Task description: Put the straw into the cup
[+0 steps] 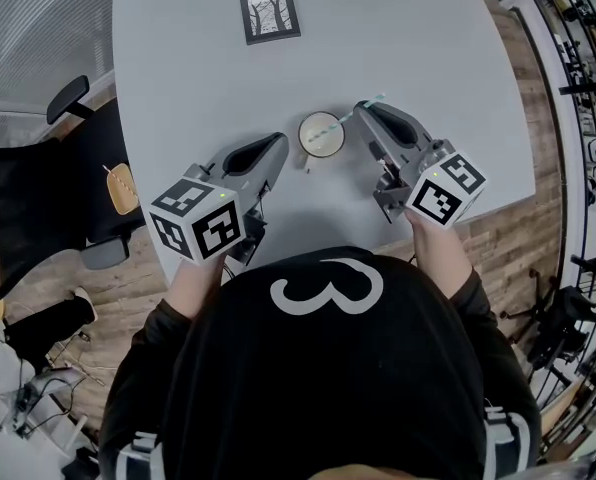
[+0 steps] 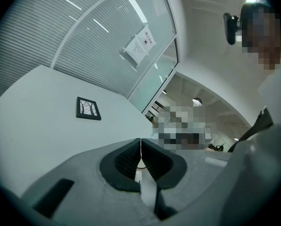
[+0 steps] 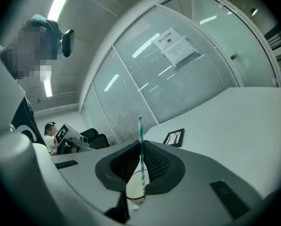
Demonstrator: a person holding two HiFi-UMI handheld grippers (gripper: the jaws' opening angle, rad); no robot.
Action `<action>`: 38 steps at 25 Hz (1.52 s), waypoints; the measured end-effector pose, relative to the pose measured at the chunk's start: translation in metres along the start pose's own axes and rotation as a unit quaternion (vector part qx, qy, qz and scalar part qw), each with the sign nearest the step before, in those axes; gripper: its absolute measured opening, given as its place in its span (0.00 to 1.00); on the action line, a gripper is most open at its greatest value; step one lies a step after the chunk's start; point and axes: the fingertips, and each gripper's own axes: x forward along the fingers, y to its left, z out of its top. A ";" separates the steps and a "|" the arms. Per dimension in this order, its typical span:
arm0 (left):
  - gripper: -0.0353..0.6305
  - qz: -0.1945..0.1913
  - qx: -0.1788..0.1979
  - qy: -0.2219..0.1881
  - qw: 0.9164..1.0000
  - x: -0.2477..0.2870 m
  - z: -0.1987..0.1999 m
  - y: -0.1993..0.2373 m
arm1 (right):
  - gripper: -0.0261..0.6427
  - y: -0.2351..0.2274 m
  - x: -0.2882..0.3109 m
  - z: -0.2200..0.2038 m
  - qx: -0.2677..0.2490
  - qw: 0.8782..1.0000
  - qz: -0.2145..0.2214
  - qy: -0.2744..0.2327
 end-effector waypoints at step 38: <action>0.08 0.011 -0.017 0.011 1.000 -0.004 -0.019 0.009 | 0.08 -0.022 0.001 -0.028 0.039 0.999 -0.018 0.004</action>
